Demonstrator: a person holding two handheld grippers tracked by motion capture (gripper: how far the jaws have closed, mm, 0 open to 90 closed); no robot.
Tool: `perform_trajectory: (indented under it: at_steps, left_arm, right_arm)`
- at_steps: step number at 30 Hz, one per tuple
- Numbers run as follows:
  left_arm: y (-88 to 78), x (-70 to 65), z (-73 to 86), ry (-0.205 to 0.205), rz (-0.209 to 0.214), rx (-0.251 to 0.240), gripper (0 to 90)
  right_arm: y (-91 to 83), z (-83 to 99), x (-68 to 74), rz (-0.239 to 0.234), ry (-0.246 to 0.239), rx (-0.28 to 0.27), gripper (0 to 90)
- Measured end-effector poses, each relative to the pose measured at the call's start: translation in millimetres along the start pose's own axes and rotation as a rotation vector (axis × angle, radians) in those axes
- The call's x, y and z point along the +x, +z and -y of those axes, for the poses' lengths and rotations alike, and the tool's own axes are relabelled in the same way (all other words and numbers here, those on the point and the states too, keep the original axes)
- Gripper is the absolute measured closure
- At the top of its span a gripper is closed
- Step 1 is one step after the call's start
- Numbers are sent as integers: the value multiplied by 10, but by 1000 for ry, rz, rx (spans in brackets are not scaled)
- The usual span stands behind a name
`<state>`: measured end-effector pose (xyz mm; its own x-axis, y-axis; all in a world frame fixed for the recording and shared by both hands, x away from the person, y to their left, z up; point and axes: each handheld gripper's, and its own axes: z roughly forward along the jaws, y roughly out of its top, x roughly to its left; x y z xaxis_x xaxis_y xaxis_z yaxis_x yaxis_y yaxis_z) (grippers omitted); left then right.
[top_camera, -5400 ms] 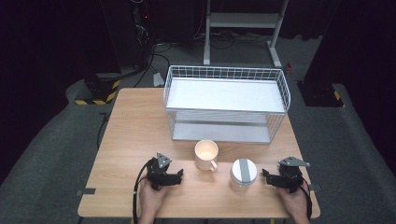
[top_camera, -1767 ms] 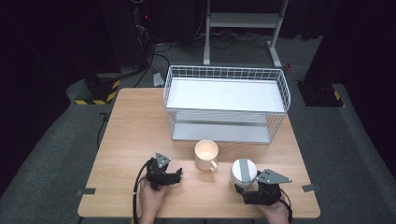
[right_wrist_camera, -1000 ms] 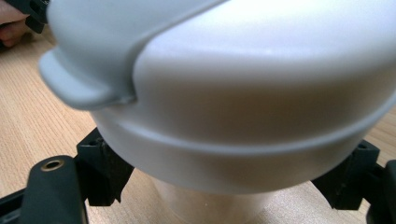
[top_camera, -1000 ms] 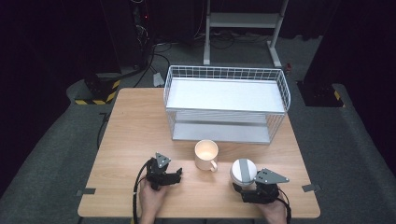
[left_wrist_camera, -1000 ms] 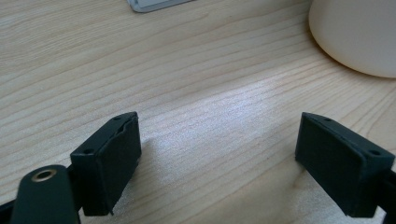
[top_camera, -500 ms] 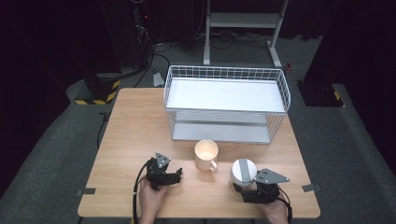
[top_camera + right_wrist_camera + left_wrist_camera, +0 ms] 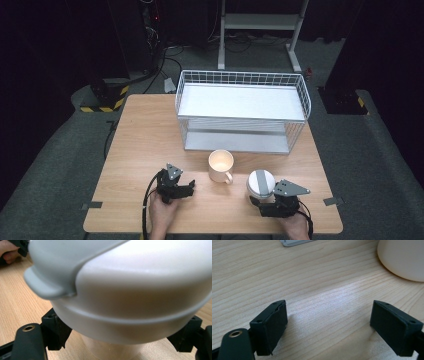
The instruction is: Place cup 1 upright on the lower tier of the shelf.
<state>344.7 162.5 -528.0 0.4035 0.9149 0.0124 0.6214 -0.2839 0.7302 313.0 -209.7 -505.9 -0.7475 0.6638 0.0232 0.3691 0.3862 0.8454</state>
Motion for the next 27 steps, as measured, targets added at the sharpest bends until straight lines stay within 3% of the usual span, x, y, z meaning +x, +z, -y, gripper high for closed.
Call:
perform_trajectory:
  at_steps: [13, 27]
  left_arm:
    - [0, 0, 0, 0, 0, 0, 147]
    - [0, 0, 0, 2, -2, -1, 148]
  right_arm:
    - [4, -45, -34, 3, -3, 6, 187]
    - [28, -167, -195, 34, 0, 9, 188]
